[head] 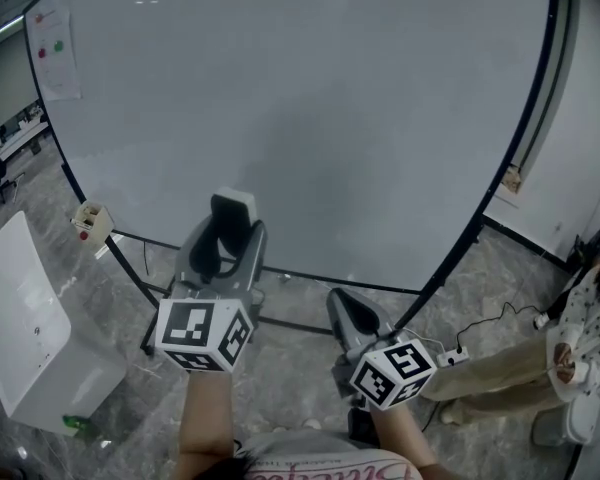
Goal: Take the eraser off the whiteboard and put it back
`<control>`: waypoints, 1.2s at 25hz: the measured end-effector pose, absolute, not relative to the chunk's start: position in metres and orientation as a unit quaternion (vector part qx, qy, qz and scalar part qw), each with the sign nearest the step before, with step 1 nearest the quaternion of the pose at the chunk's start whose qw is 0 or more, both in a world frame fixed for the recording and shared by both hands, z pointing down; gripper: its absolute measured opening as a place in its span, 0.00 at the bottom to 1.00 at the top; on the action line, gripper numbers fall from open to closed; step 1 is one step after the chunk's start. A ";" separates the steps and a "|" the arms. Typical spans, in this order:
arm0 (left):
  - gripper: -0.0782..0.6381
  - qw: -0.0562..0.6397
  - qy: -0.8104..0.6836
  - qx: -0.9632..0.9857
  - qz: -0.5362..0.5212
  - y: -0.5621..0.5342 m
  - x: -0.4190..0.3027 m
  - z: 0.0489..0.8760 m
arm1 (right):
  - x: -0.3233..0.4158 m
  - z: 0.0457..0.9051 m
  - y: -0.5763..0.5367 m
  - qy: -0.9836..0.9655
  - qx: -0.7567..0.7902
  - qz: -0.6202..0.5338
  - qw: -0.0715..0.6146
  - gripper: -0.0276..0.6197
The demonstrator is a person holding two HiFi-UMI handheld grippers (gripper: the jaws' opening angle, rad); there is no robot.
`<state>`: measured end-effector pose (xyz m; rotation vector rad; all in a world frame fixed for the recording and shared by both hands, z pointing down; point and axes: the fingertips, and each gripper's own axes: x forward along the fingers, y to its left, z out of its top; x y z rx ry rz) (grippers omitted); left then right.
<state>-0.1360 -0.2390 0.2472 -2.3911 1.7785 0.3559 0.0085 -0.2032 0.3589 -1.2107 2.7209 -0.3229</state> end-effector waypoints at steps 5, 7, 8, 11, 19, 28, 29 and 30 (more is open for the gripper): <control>0.45 0.070 0.592 -0.794 0.122 -0.240 -0.139 0.244 | 0.005 0.357 -0.204 0.908 -0.400 -0.104 0.070 0.05; 0.45 0.069 0.593 -0.793 0.123 -0.241 -0.141 0.243 | 0.005 0.357 -0.204 0.908 -0.400 -0.102 0.069 0.05; 0.45 0.069 0.593 -0.793 0.124 -0.241 -0.141 0.243 | 0.004 0.357 -0.204 0.908 -0.400 -0.102 0.068 0.05; 0.45 0.070 0.591 -0.794 0.124 -0.243 -0.141 0.241 | 0.003 0.356 -0.205 0.909 -0.400 -0.099 0.068 0.05; 0.45 0.095 0.591 -0.793 0.114 -0.252 -0.139 0.228 | 0.004 0.355 -0.204 0.907 -0.404 -0.092 0.070 0.05; 0.45 0.119 0.602 -0.787 0.072 -0.287 -0.129 0.209 | 0.013 0.349 -0.212 0.904 -0.412 -0.090 0.075 0.05; 0.45 0.121 0.602 -0.786 0.070 -0.291 -0.127 0.206 | 0.015 0.349 -0.213 0.903 -0.413 -0.090 0.075 0.05; 0.45 0.122 0.602 -0.786 0.068 -0.296 -0.125 0.203 | 0.016 0.349 -0.214 0.902 -0.415 -0.090 0.076 0.05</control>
